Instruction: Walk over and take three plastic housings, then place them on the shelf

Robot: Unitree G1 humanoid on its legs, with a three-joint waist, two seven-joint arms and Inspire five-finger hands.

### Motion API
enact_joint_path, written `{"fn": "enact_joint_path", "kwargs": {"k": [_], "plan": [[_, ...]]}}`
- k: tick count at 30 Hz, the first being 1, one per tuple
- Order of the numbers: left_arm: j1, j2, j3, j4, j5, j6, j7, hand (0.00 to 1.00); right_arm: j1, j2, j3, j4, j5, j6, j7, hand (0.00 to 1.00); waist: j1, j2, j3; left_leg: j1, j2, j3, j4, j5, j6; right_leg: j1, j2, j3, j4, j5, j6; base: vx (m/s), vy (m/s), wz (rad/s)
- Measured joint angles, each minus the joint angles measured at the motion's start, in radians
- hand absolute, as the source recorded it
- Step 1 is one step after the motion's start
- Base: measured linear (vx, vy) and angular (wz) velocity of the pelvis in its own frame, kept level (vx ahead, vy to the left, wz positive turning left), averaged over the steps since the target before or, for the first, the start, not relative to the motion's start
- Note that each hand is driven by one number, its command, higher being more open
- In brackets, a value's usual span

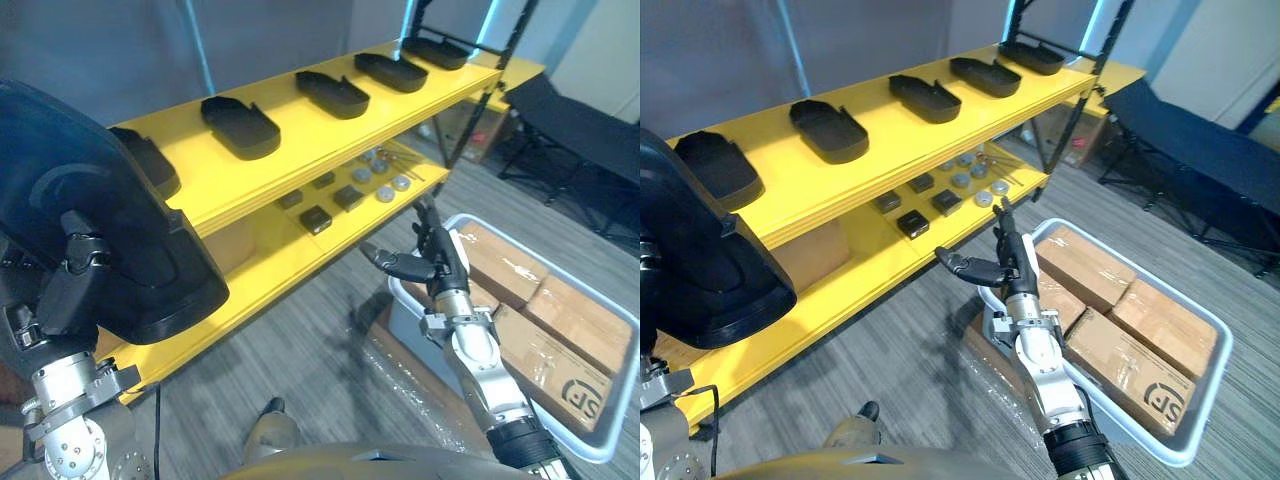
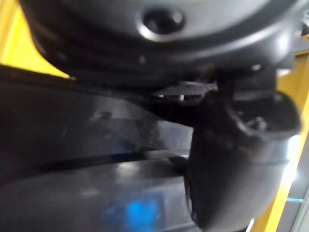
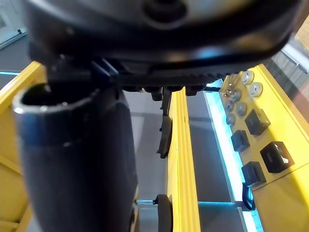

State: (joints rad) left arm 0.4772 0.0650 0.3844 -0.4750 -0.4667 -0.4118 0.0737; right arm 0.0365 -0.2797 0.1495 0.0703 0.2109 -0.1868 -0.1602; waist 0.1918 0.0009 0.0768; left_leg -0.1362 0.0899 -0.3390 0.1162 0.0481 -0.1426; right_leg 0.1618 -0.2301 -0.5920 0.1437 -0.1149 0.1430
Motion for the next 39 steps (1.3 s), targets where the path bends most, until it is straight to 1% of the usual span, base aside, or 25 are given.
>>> {"fn": "enact_joint_path", "kwargs": {"k": [1, 2, 3, 5, 7, 9, 10, 15, 19, 22, 23, 24, 25, 26, 27, 28, 29, 30, 31, 32, 34, 35, 36, 38, 39], "plan": [[-0.007, 0.000, -0.010, 0.006, -0.002, 0.000, -0.012, 0.00, 0.007, 0.000, -0.018, 0.000, -0.001, -0.002, -0.001, 1.00, -0.012, -0.001, 0.003, -0.010, -0.009, 0.033, -0.003, 0.024, 0.023, 0.012, -0.003, -0.022, 0.000, -0.008, -0.008, -0.02, -0.038, 1.61], [-0.029, -0.001, -0.037, 0.019, -0.003, 0.000, -0.040, 0.00, 0.023, 0.001, -0.064, -0.001, -0.003, -0.012, -0.008, 1.00, -0.033, 0.004, 0.018, -0.014, -0.010, 0.164, -0.028, 0.062, 0.096, 0.041, -0.003, -0.059, 0.001, -0.019, -0.026, -0.05, -0.011, 1.89], [-0.045, 0.000, -0.056, 0.028, -0.003, -0.001, -0.075, 0.00, 0.041, 0.003, -0.104, -0.007, -0.009, -0.030, -0.020, 1.00, -0.053, 0.011, 0.036, -0.019, 0.012, 0.309, -0.049, 0.055, 0.178, 0.063, -0.001, -0.102, 0.011, -0.028, -0.008, -0.08, -0.002, 1.83], [-0.037, -0.004, -0.084, 0.040, -0.002, -0.001, -0.103, 0.00, 0.060, 0.000, -0.142, -0.009, -0.010, -0.057, -0.039, 1.00, -0.058, 0.037, 0.051, -0.032, 0.053, 0.429, -0.051, 0.061, 0.164, 0.072, 0.001, -0.147, 0.036, -0.055, 0.008, -0.14, -0.019, 1.11], [-0.010, -0.012, -0.101, 0.040, 0.002, -0.001, -0.093, 0.00, 0.067, 0.004, -0.150, -0.009, -0.008, -0.070, -0.045, 1.00, -0.056, 0.057, 0.058, -0.032, 0.059, 0.436, -0.052, 0.084, 0.130, 0.061, -0.013, -0.141, 0.086, -0.099, 0.004, -0.15, 0.017, 0.33], [0.004, -0.012, -0.101, 0.040, 0.002, -0.001, -0.075, 0.00, 0.065, 0.015, -0.141, -0.009, -0.008, -0.103, -0.040, 1.00, -0.055, 0.063, 0.065, -0.035, 0.058, 0.460, -0.033, 0.081, 0.126, 0.025, -0.037, -0.097, 0.155, -0.140, 0.006, -0.09, 0.035, -0.14], [0.004, -0.012, -0.104, 0.040, 0.004, -0.002, -0.055, 0.00, 0.060, 0.015, -0.132, -0.009, -0.008, -0.131, -0.031, 1.00, -0.058, 0.058, 0.078, -0.054, 0.059, 0.478, 0.010, 0.077, 0.121, -0.007, -0.063, -0.067, 0.218, -0.163, 0.002, -0.04, 0.023, -0.24], [0.002, -0.011, -0.145, 0.041, 0.007, -0.002, -0.049, 0.00, 0.046, 0.043, -0.117, -0.009, -0.007, -0.153, -0.022, 1.00, -0.063, 0.030, 0.123, -0.073, 0.055, 0.497, 0.127, 0.040, 0.091, -0.027, -0.116, -0.032, 0.313, -0.202, 0.012, -0.01, 0.027, -0.16], [-0.019, -0.009, -0.154, 0.041, 0.021, -0.001, -0.058, 0.00, 0.027, 0.080, -0.114, -0.009, -0.006, -0.177, -0.020, 1.00, -0.073, 0.015, 0.130, -0.083, 0.025, 0.493, 0.179, -0.003, 0.100, -0.002, -0.155, -0.047, 0.327, -0.223, 0.033, 0.04, 0.057, 0.12], [-0.085, 0.012, -0.143, 0.041, 0.042, -0.001, -0.085, 0.00, 0.021, 0.101, -0.112, -0.009, -0.008, -0.177, -0.015, 1.00, -0.068, -0.020, 0.130, -0.081, -0.033, 0.487, 0.209, -0.052, 0.112, 0.054, -0.204, -0.086, 0.330, -0.206, 0.073, 0.14, 0.117, 0.41], [-0.123, 0.026, -0.142, 0.047, 0.052, -0.001, -0.090, 0.00, 0.014, 0.097, -0.112, -0.007, -0.006, -0.178, 0.002, 1.00, -0.078, -0.020, 0.129, -0.084, -0.052, 0.464, 0.214, -0.064, 0.111, 0.013, -0.234, -0.031, 0.440, -0.165, 0.006, 0.19, 0.135, 0.65], [-0.154, 0.045, -0.140, 0.051, 0.076, 0.000, -0.089, 0.00, 0.011, 0.097, -0.112, -0.006, -0.002, -0.178, 0.027, 1.00, -0.090, -0.019, 0.129, -0.071, -0.065, 0.437, 0.203, -0.069, 0.119, -0.073, -0.256, 0.062, 0.585, -0.074, -0.123, 0.19, 0.141, 0.66], [-0.164, 0.061, -0.139, 0.051, 0.089, 0.000, -0.088, 0.00, 0.011, 0.097, -0.110, -0.006, 0.001, -0.178, 0.039, 1.00, -0.091, -0.019, 0.129, -0.055, -0.067, 0.430, 0.187, -0.072, 0.123, -0.113, -0.255, 0.125, 0.643, 0.000, -0.152, 0.25, 0.199, 0.54], [-0.176, 0.099, -0.140, 0.052, 0.106, 0.000, -0.087, 0.00, 0.010, 0.098, -0.107, -0.006, 0.000, -0.178, 0.064, 1.00, -0.097, -0.021, 0.129, -0.006, -0.075, 0.405, 0.139, -0.072, 0.131, -0.171, -0.251, 0.227, 0.733, 0.187, -0.128, 0.20, 0.124, 0.36], [-0.180, 0.118, -0.139, 0.051, 0.117, -0.001, -0.083, 0.00, 0.008, 0.099, -0.107, -0.007, 0.000, -0.181, 0.072, 1.00, -0.109, -0.017, 0.129, 0.013, -0.076, 0.382, 0.119, -0.070, 0.135, -0.191, -0.246, 0.260, 0.767, 0.244, -0.122, 0.27, 0.105, 0.61], [-0.205, 0.144, -0.139, 0.059, 0.122, -0.001, -0.071, 0.00, 0.000, 0.097, -0.108, -0.008, -0.002, -0.197, 0.087, 1.00, -0.124, -0.019, 0.126, 0.027, -0.078, 0.344, 0.105, -0.067, 0.154, -0.234, -0.211, 0.313, 0.807, 0.073, -0.109, 0.24, 0.041, 0.74], [-0.238, 0.143, -0.139, 0.071, 0.120, -0.001, -0.052, 0.00, -0.028, 0.094, -0.111, -0.011, -0.003, -0.200, 0.098, 1.00, -0.139, -0.019, 0.126, 0.034, -0.074, 0.312, 0.095, -0.071, 0.158, -0.269, -0.139, 0.353, 0.739, -0.047, -0.105, 0.24, 0.041, 0.77], [-0.261, 0.142, -0.140, 0.084, 0.120, 0.000, -0.046, 0.00, -0.038, 0.092, -0.116, -0.018, -0.004, -0.200, 0.103, 1.00, -0.144, -0.013, 0.126, 0.037, -0.071, 0.292, 0.086, -0.071, 0.158, -0.276, -0.095, 0.370, 0.661, -0.082, -0.102, 0.25, 0.032, 0.83], [-0.303, 0.144, -0.142, 0.112, 0.120, 0.000, -0.037, 0.00, -0.047, 0.088, -0.131, -0.049, -0.004, -0.201, 0.108, 1.00, -0.149, -0.010, 0.126, 0.038, -0.071, 0.258, 0.071, -0.069, 0.158, -0.283, -0.013, 0.420, 0.480, -0.113, -0.091, 0.20, -0.039, 1.00], [-0.329, 0.144, -0.145, 0.140, 0.121, 0.000, -0.025, 0.00, -0.052, 0.078, -0.141, -0.085, -0.001, -0.203, 0.111, 1.00, -0.160, -0.011, 0.126, 0.038, -0.080, 0.219, 0.069, -0.067, 0.156, -0.287, 0.040, 0.468, 0.339, -0.112, -0.086, 0.25, -0.068, 1.15], [-0.340, 0.144, -0.163, 0.170, 0.138, 0.005, 0.015, 0.00, -0.054, 0.046, -0.141, -0.129, 0.000, -0.210, 0.115, 1.00, -0.174, -0.022, 0.120, 0.041, -0.108, 0.149, 0.073, -0.065, 0.135, -0.282, 0.077, 0.515, 0.195, -0.082, -0.073, 0.22, -0.150, 1.28], [-0.340, 0.144, -0.171, 0.171, 0.160, 0.009, 0.037, 0.00, -0.058, 0.027, -0.141, -0.145, 0.000, -0.219, 0.119, 1.00, -0.168, -0.045, 0.111, 0.039, -0.145, 0.119, 0.076, -0.072, 0.123, -0.278, 0.072, 0.516, 0.131, 0.005, -0.085, 0.26, -0.250, 1.53], [-0.336, 0.122, -0.185, 0.176, 0.163, 0.013, 0.047, 0.00, -0.080, 0.001, -0.141, -0.141, 0.001, -0.221, 0.126, 1.00, -0.170, -0.027, 0.110, 0.038, -0.152, 0.077, 0.085, -0.083, 0.106, -0.251, 0.065, 0.492, 0.126, 0.043, -0.048, 0.22, -0.220, 1.14], [-0.309, 0.108, -0.194, 0.168, 0.163, 0.014, 0.052, 0.00, -0.135, -0.017, -0.136, -0.122, 0.000, -0.221, 0.135, 1.00, -0.141, 0.016, 0.099, 0.038, -0.117, 0.068, 0.088, -0.098, 0.089, -0.197, 0.096, 0.443, 0.051, 0.055, -0.064, 0.18, -0.166, 0.60], [-0.307, 0.106, -0.194, 0.168, 0.163, 0.015, 0.048, 0.00, -0.147, -0.020, -0.137, -0.122, 0.000, -0.221, 0.135, 1.00, -0.135, 0.023, 0.095, 0.036, -0.109, 0.068, 0.087, -0.099, 0.087, -0.180, 0.105, 0.425, 0.030, 0.059, -0.069, 0.15, -0.138, 0.55]]}}
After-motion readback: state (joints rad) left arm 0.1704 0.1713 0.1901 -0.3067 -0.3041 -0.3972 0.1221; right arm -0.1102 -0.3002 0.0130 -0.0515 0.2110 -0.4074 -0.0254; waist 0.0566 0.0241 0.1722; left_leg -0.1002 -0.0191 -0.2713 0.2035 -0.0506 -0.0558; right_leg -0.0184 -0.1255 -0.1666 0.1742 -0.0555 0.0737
